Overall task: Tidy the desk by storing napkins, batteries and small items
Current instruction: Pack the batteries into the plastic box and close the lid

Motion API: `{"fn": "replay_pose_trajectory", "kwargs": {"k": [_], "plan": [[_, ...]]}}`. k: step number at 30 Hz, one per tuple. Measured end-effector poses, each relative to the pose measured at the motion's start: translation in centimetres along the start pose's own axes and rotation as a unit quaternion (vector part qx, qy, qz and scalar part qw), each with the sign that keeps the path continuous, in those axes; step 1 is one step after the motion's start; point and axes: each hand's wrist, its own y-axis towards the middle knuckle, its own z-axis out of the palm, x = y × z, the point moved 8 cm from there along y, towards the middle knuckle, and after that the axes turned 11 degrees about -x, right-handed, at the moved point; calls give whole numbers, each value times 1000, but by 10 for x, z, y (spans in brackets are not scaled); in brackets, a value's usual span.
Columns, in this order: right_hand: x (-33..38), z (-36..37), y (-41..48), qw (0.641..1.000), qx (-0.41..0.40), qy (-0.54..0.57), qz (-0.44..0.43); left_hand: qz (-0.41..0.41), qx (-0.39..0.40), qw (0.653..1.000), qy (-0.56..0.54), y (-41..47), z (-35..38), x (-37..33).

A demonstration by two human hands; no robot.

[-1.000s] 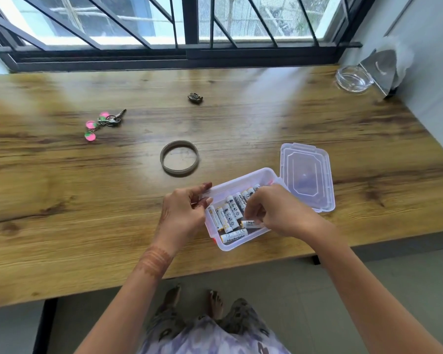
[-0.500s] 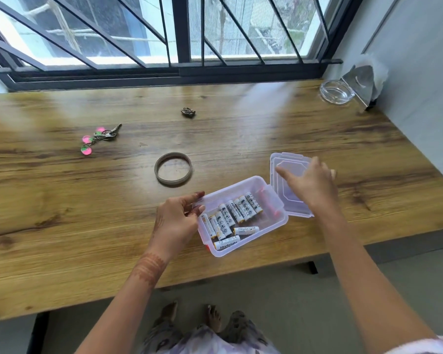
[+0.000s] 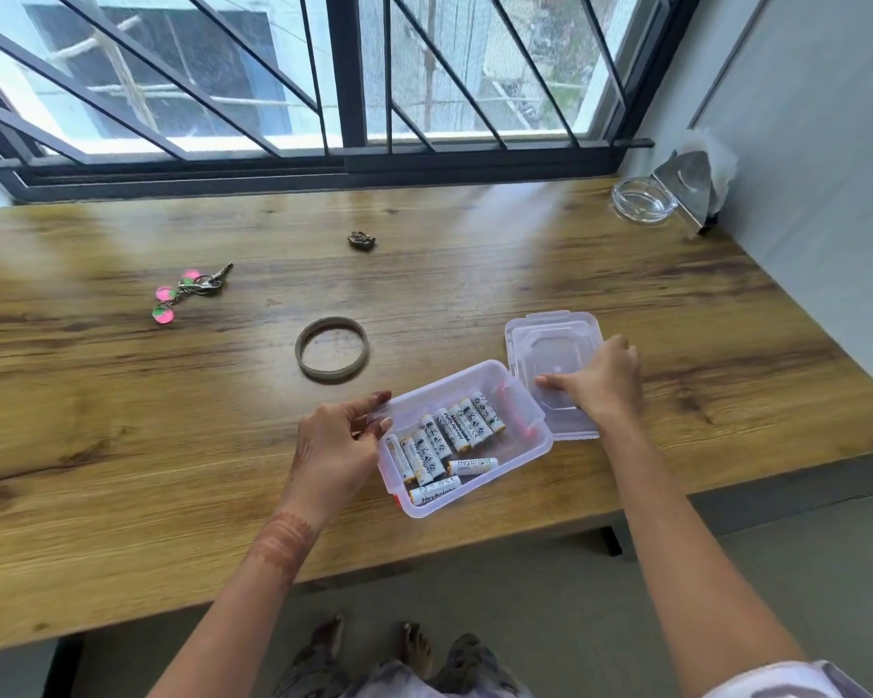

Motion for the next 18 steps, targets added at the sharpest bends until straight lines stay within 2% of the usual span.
{"fn": "replay_pose_trajectory", "kwargs": {"k": [5,9,12,14,16,18], "plan": [[3,-25,17,987,-5,163,-9,-4,-1,1000,-12,-1,-1,0],[28,-47,1,939,16,343,-28,-7,-7,1000,-17,-2,-1,1],[49,-65,-30,923,-30,358,-136,-29,-9,999,-43,-2,-2,6],[60,-67,-59,911,-48,332,-238,-79,-5,992,-100,-3,-2,17],[69,-63,-94,881,-50,295,-365,-139,0,976,-167,-4,-2,27],[74,-52,-129,834,-55,240,-494,-166,6,964,-207,-7,-1,31]]}}
